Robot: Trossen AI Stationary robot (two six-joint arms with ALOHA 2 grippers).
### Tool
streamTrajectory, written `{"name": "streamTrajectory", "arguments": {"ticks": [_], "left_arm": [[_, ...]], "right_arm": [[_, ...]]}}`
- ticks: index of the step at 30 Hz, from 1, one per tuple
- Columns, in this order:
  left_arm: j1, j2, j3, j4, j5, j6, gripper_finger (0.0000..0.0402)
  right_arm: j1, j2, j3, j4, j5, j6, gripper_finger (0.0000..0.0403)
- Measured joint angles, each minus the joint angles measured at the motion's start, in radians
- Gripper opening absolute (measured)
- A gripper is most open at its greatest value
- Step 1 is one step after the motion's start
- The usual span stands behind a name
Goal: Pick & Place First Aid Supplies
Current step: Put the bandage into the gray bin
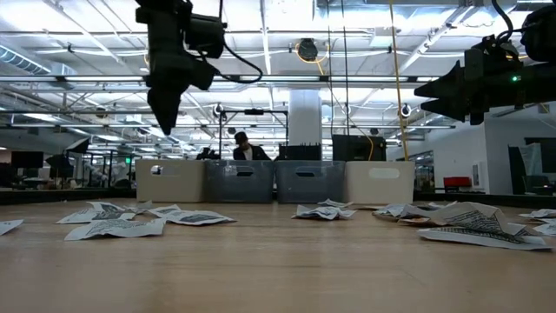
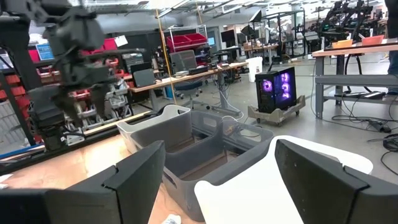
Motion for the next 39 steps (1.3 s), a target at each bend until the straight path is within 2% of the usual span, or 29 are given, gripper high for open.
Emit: {"name": "streamTrajectory", "arguments": {"ticks": [6, 27, 39], "left_arm": [[-0.143, -0.037, -0.034, 0.028, 0.036, -0.075, 0.0283], [-0.7, -0.089, -0.037, 0.007, 0.068, -0.02, 0.0283], [-1.013, -0.088, -0.127, 0.008, 0.069, -0.068, 0.0283]], "right_arm": [[0.0, 0.0, 0.0, 0.0, 0.0, 0.0, 0.0297], [0.0, 0.0, 0.0, 0.0, 0.0, 0.0, 0.0297], [0.0, 0.0, 0.0, 0.0, 0.0, 0.0, 0.0297]]}}
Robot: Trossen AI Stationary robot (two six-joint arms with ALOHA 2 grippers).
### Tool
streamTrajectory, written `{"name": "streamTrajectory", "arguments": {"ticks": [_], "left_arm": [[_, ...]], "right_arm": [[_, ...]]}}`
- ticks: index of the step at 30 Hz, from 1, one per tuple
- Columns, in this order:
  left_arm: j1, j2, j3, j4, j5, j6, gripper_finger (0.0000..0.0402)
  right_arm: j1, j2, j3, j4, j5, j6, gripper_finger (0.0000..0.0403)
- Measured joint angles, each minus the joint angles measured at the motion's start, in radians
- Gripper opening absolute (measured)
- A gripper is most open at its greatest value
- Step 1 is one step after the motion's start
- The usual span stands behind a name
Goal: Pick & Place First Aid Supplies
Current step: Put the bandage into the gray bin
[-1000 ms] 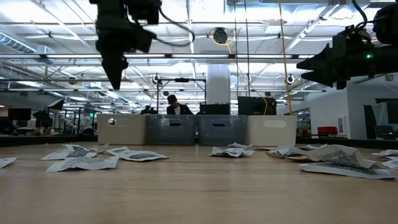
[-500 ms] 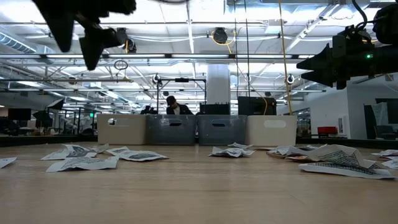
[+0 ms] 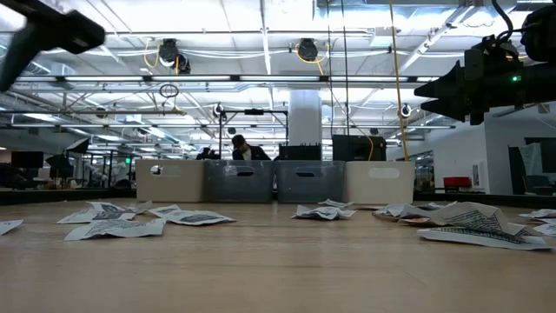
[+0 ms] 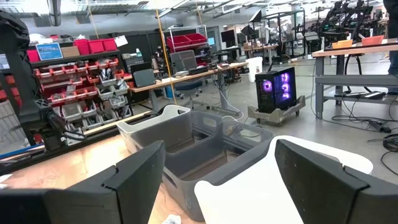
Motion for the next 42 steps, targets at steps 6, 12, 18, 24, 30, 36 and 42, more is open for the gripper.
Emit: {"name": "streamTrajectory", "arguments": {"ticks": [6, 12, 18, 24, 30, 36, 42], "left_arm": [[-0.125, 0.0, 0.0, 0.001, 0.0, -0.01, 0.0283], [-0.187, 0.0, 0.0, 0.001, -0.006, -0.057, 0.0283], [-0.211, 0.0, -0.009, 0.01, -0.007, -0.084, 0.0283], [-0.225, 0.028, -0.063, 0.021, -0.009, -0.102, 0.0282], [-0.242, 0.083, -0.116, 0.057, -0.011, -0.08, 0.0282], [-0.261, 0.158, -0.145, 0.124, -0.012, -0.066, 0.0282], [-0.285, 0.223, -0.148, 0.252, -0.013, -0.049, 0.0282]], "right_arm": [[0.0, 0.0, 0.0, 0.0, 0.0, 0.0, 0.0297], [0.0, 0.0, 0.0, 0.0, 0.0, 0.0, 0.0297], [0.0, 0.0, 0.0, 0.0, 0.0, 0.0, 0.0297], [0.0, 0.0, 0.0, 0.0, 0.0, 0.0, 0.0297], [0.0, 0.0, 0.0, 0.0, 0.0, 0.0, 0.0297], [0.0, 0.0, 0.0, 0.0, 0.0, 0.0, 0.0297], [0.0, 0.0, 0.0, 0.0, 0.0, 0.0, 0.0297]]}}
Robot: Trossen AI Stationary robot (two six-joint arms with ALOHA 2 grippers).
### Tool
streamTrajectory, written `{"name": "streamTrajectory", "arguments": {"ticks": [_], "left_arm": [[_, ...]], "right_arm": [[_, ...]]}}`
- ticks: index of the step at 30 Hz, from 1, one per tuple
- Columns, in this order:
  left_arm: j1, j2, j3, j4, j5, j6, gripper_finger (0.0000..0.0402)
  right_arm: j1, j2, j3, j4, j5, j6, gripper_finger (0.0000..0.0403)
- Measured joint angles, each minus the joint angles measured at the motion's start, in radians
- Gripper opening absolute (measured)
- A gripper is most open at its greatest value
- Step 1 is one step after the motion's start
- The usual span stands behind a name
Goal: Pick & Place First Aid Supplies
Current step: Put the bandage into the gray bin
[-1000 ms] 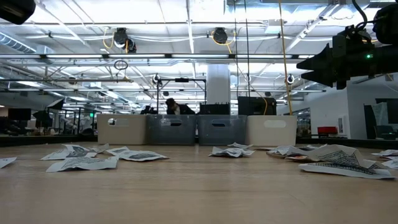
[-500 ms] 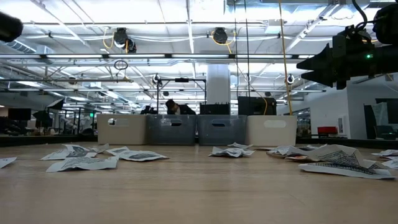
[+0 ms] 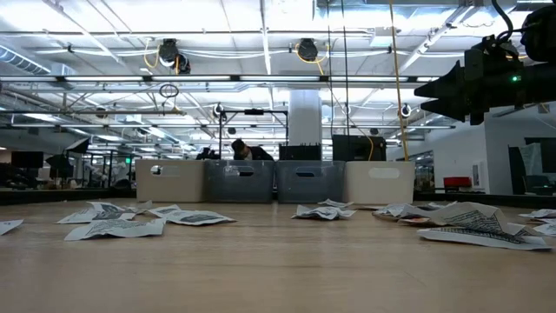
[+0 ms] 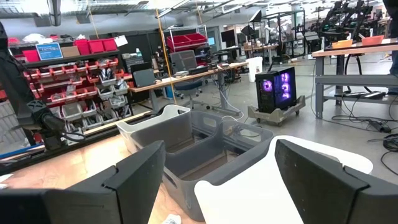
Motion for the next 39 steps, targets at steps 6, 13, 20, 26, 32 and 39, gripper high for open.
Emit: {"name": "streamTrajectory", "arguments": {"ticks": [6, 13, 20, 26, 32, 39], "left_arm": [[-0.003, 0.042, 0.0, 0.009, -0.015, 0.023, 0.0282], [-0.003, 0.043, 0.0, -0.017, -0.033, 0.027, 0.0282], [-0.003, 0.043, -0.029, -0.011, -0.045, 0.028, 0.026], [-0.003, 0.043, -0.043, -0.01, -0.005, 0.021, 0.0153], [-0.002, 0.043, -0.043, -0.01, -0.009, 0.017, 0.0044], [-0.002, 0.043, -0.043, -0.011, 0.006, 0.015, 0.0015]], "right_arm": [[0.0, 0.0, 0.0, 0.0, 0.0, 0.0, 0.0297], [0.0, 0.0, 0.0, 0.0, 0.0, 0.0, 0.0297], [0.0, 0.0, 0.0, 0.0, 0.0, 0.0, 0.0297], [0.0, 0.0, 0.0, 0.0, 0.0, 0.0, 0.0297], [0.0, 0.0, 0.0, 0.0, 0.0, 0.0, 0.0297], [0.0, 0.0, 0.0, 0.0, 0.0, 0.0, 0.0297]]}}
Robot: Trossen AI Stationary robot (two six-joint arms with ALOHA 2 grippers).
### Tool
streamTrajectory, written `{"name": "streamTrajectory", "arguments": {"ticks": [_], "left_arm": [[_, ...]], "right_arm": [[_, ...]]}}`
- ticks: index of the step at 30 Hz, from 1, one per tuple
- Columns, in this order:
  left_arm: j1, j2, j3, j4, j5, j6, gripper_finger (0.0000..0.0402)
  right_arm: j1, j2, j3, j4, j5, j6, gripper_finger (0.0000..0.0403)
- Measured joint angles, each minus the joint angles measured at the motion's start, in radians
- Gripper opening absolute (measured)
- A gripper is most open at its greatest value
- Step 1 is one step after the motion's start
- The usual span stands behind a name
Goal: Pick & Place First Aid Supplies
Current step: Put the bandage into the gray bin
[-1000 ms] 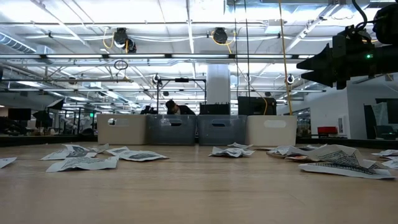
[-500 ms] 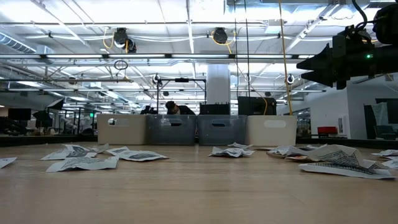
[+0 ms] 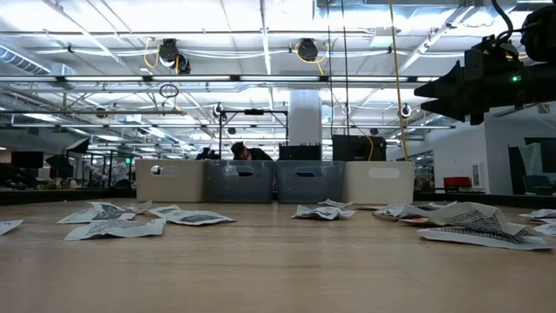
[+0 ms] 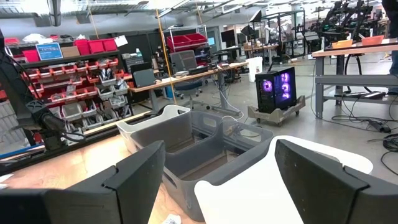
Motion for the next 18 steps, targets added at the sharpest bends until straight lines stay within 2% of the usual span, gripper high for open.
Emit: {"name": "streamTrajectory", "arguments": {"ticks": [7, 18], "left_arm": [[0.01, -0.017, 0.011, -0.049, 0.028, -0.003, 0.0005], [0.096, -0.247, 0.098, -0.183, 0.026, -0.027, 0.0004]], "right_arm": [[0.0, 0.0, 0.0, 0.0, 0.0, 0.0, 0.0297], [0.0, 0.0, 0.0, 0.0, 0.0, 0.0, 0.0297]]}}
